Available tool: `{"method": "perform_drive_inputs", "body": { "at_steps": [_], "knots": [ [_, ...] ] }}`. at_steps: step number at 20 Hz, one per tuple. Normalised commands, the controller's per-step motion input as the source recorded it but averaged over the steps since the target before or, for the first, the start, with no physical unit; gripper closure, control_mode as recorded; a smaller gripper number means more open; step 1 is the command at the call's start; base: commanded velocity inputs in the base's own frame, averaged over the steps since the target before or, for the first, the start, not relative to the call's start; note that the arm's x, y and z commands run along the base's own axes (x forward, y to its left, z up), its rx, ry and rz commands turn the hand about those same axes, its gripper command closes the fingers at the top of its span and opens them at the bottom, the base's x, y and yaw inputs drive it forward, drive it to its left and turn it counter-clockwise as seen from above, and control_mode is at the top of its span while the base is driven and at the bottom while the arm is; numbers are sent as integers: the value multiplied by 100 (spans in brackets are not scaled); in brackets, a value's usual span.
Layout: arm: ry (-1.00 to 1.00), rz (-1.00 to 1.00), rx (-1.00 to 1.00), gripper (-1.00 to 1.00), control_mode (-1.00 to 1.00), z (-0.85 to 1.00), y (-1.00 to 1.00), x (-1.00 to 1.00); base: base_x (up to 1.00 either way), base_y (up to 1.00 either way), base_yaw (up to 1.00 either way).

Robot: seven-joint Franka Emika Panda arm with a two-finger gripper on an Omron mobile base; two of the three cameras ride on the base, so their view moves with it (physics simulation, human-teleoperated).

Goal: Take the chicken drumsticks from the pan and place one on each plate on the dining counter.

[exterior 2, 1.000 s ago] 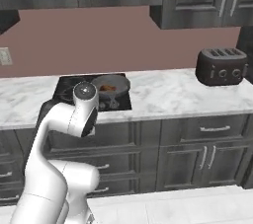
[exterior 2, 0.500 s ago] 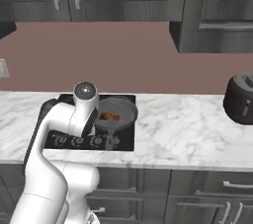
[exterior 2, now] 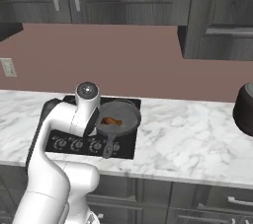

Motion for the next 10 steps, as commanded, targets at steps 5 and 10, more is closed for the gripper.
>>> {"method": "perform_drive_inputs", "body": {
  "at_steps": [5,10],
  "knots": [
    [3,-14,-1,-100,-100,1,0,13,0,0,0],
    [26,-21,-7,-100,-100,17,6,39,0,0,0]
  ]
}}
